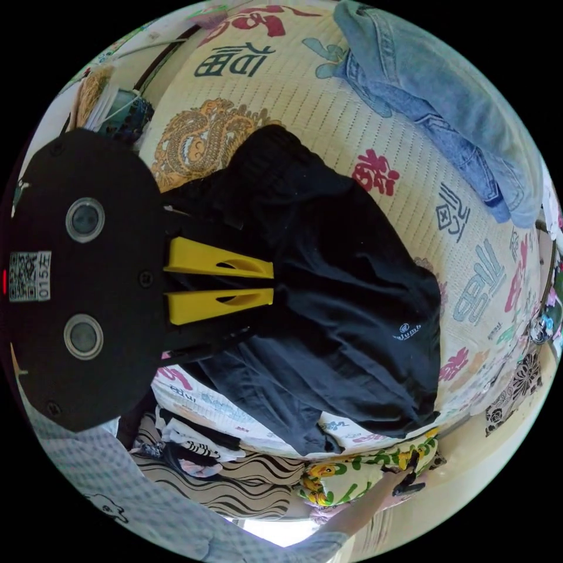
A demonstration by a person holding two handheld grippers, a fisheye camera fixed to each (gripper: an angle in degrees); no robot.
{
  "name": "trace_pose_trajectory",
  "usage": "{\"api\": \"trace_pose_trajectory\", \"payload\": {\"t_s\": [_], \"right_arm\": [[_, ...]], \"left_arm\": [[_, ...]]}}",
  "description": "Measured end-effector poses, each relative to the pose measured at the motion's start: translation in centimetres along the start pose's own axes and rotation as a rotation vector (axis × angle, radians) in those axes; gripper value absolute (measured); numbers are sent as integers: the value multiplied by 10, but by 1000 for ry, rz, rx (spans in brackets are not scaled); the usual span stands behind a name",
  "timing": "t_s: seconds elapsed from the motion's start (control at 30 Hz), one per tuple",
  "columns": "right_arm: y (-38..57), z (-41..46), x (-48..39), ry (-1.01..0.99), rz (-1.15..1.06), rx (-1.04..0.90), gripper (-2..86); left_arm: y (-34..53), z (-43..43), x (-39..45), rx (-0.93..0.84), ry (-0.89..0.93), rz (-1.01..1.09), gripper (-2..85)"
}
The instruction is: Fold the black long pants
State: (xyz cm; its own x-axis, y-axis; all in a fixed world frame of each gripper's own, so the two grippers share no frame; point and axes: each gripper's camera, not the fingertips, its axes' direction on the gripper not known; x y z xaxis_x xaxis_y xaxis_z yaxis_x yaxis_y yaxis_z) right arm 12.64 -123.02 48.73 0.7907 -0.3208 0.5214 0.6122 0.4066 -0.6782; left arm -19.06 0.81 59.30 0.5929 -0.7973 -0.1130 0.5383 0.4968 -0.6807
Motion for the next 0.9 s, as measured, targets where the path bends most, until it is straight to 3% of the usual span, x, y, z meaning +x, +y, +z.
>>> {"api": "trace_pose_trajectory", "payload": {"t_s": [0.07,0.2,0.3,0.37,0.57,0.73,0.9], "right_arm": [[11,29,15,-53,38,-123,137],[30,91,46,-390,181,-312,115],[32,98,52,-329,106,-243,28],[28,101,62,-289,85,-226,14],[25,111,106,-108,136,-175,49],[45,117,151,-164,130,-195,114],[145,122,191,-445,-55,-352,114]], "left_arm": [[5,-5,3,22,-26,11,5],[17,-11,-3,50,-24,-15,-3],[28,-8,-16,32,-57,-58,-5],[34,1,-25,-13,-89,-84,-6],[35,39,-13,-130,-276,63,-3],[55,28,-24,-65,-279,14,43],[105,8,-80,70,-176,-284,100]]}}
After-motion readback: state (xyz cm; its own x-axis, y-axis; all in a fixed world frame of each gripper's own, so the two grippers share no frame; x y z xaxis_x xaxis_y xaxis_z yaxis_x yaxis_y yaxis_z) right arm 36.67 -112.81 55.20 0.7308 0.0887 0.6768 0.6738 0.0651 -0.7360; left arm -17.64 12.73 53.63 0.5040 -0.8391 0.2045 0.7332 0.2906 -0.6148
